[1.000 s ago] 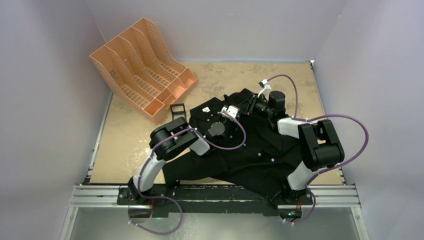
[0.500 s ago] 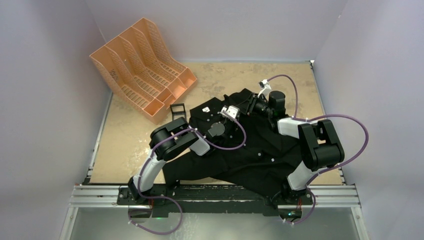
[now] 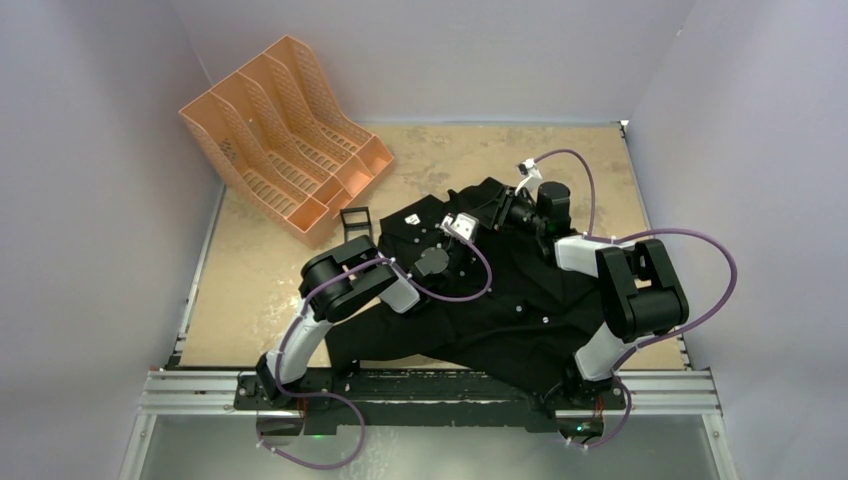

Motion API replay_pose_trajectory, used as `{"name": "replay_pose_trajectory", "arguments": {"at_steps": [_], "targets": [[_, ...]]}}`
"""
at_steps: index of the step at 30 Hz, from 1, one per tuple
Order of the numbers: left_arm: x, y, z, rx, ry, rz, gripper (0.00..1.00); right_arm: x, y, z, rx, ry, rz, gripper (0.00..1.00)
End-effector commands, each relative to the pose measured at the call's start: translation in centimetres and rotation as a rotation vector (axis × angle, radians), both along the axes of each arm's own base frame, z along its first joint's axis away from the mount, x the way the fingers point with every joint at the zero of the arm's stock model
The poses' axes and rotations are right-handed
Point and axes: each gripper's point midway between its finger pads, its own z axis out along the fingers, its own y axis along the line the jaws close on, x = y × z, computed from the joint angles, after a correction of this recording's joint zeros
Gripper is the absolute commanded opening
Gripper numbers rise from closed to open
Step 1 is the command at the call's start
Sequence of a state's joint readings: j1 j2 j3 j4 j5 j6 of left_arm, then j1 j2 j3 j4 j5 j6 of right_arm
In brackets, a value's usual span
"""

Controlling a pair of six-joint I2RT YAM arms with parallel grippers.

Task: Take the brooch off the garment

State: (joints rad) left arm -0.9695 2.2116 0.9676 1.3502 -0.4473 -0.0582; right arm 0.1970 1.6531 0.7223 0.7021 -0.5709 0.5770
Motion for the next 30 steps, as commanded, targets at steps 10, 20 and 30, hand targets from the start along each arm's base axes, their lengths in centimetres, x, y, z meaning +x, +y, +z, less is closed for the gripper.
{"name": "replay_pose_trajectory", "arguments": {"at_steps": [10, 20, 30], "targets": [[-0.9, 0.9, 2.7, -0.098, -0.082, -0.026, 0.15, -0.4, 0.2, -0.4, 0.016, 0.025, 0.012, 0.14], [-1.8, 1.1, 2.8, -0.085, -0.099, -0.066, 0.26, -0.4, 0.1, -0.6, 0.018, 0.032, 0.013, 0.14], [-3.2, 2.3, 3.4, -0.013, -0.079, -0.108, 0.41, -0.6, 0.3, -0.6, 0.027, 0.019, 0.048, 0.14]]}}
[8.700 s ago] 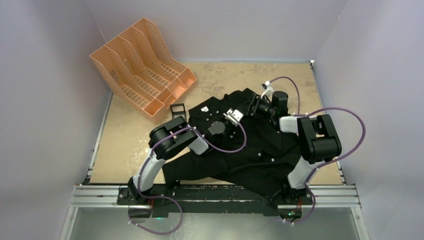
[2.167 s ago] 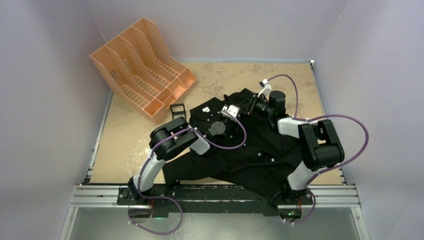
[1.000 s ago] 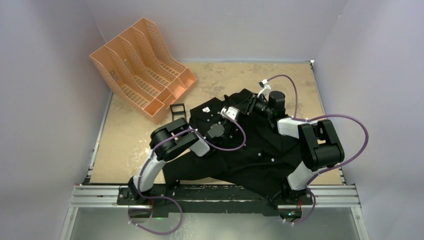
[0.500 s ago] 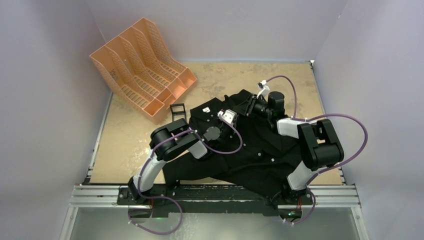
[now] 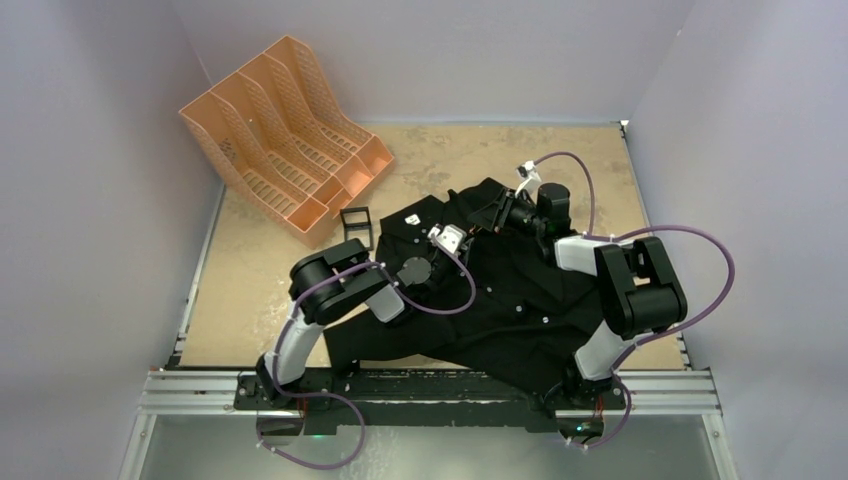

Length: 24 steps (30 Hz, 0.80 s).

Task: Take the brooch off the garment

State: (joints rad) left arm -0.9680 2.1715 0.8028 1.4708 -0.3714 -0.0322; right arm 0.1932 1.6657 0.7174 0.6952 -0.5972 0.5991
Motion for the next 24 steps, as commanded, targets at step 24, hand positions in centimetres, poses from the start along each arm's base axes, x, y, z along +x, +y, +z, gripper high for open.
{"name": "replay_pose_trajectory", "arguments": {"at_steps": [24], "targets": [[0.7, -1.2, 1.8, 0.238, -0.031, -0.154, 0.37, 0.4, 0.3, -0.2, 0.003, -0.045, 0.042, 0.14]]}}
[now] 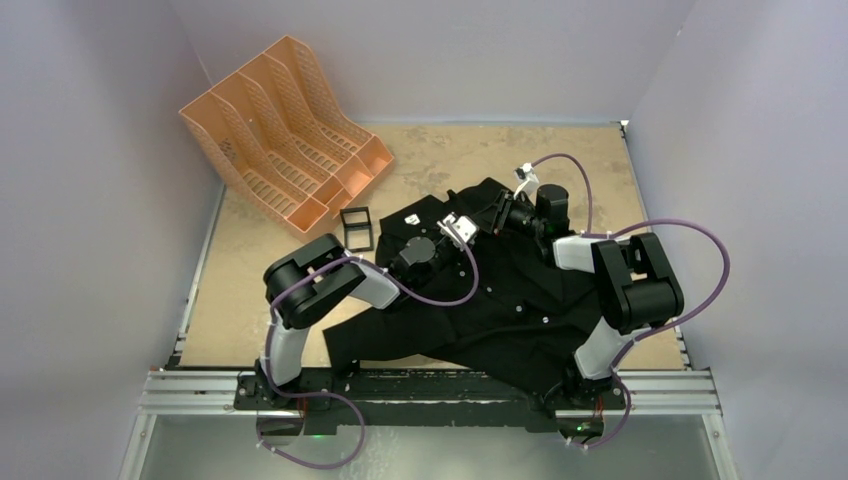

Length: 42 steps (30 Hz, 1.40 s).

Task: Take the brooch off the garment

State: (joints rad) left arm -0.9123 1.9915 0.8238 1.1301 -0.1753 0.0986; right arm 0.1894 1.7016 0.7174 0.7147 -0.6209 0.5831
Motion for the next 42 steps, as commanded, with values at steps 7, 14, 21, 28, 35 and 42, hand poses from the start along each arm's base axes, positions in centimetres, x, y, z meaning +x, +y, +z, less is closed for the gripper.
{"name": "replay_pose_trajectory", "arguments": {"at_steps": [7, 14, 21, 28, 35, 42], "targets": [[1.2, -1.5, -0.2, 0.06, -0.038, 0.003, 0.29, 0.4, 0.2, 0.9, 0.012, -0.054, 0.021, 0.14], [1.0, -1.7, -0.5, 0.093, -0.054, 0.007, 0.09, 0.3, 0.2, 0.9, 0.013, -0.053, 0.019, 0.14], [1.1, -1.3, -0.4, 0.181, -0.073, 0.061, 0.0, 0.0, 0.2, 0.9, 0.015, -0.04, 0.017, 0.19], [0.9, -1.0, -1.0, 0.231, -0.074, 0.087, 0.0, -0.1, 0.0, 1.1, 0.017, -0.031, -0.003, 0.63], [1.0, -1.0, -1.3, 0.24, -0.061, 0.104, 0.0, 0.1, -1.7, 1.7, 0.019, -0.025, -0.068, 0.69], [1.6, -1.3, -1.8, 0.247, -0.052, 0.126, 0.0, 0.4, -2.9, -0.7, 0.015, 0.078, -0.122, 0.68]]}}
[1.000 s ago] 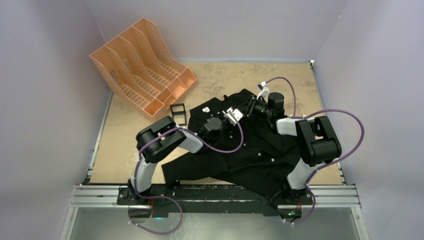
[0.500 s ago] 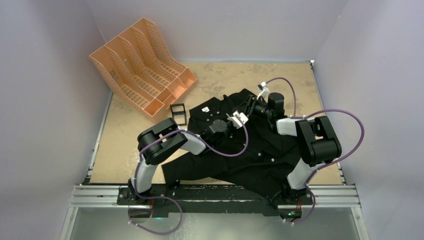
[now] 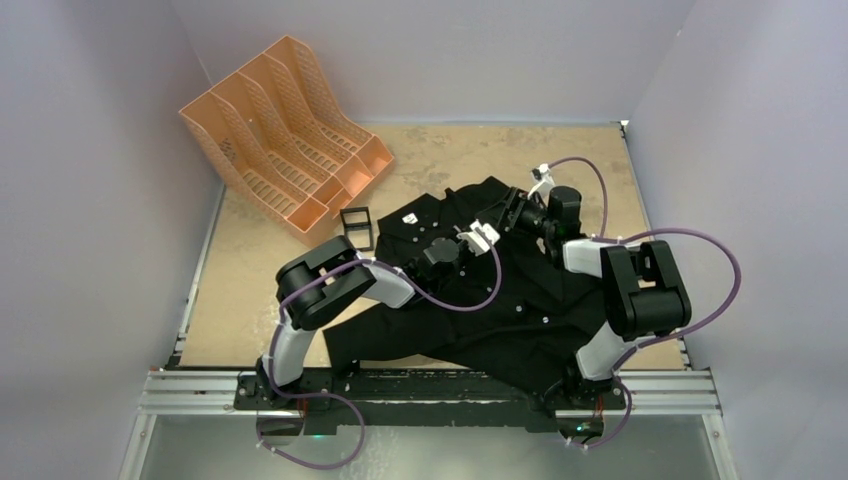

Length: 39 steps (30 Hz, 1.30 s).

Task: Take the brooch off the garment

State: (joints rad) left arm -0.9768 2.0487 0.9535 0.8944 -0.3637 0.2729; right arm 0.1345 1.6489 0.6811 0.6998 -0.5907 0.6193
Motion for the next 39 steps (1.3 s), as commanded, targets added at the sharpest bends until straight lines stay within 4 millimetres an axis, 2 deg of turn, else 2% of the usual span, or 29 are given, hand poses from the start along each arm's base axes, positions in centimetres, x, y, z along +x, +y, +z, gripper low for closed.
{"name": "replay_pose_trajectory", "arguments": {"at_steps": [1, 9, 14, 26, 29, 32, 33, 39], "targets": [[0.9, -0.9, 1.2, -0.033, -0.025, 0.022, 0.0, 0.1, -0.3, -1.6, 0.009, 0.071, -0.024, 0.68], [1.4, -1.1, 0.8, -0.011, -0.022, 0.038, 0.0, 0.1, -0.4, -5.7, -0.007, 0.225, -0.029, 0.65], [1.5, -0.7, 0.4, 0.005, -0.018, 0.065, 0.0, 0.1, -1.6, -7.5, -0.019, 0.297, -0.073, 0.65], [1.2, 1.2, 0.7, 0.056, -0.018, 0.108, 0.0, 0.3, -4.2, -9.5, -0.06, 0.37, -0.151, 0.65], [0.8, 1.9, 1.1, 0.076, -0.014, 0.113, 0.0, 0.5, -5.3, -10.0, -0.086, 0.388, -0.18, 0.66], [0.4, 3.0, 2.4, 0.07, -0.02, 0.128, 0.0, 0.8, -6.8, -10.4, -0.106, 0.402, -0.22, 0.66], [0.2, 3.3, 2.8, 0.065, -0.021, 0.132, 0.0, 1.0, -7.9, -10.5, -0.107, 0.408, -0.25, 0.66], [-0.9, 4.6, 5.6, 0.006, 0.007, 0.144, 0.0, 1.9, -10.3, -9.7, -0.108, 0.414, -0.316, 0.66]]}}
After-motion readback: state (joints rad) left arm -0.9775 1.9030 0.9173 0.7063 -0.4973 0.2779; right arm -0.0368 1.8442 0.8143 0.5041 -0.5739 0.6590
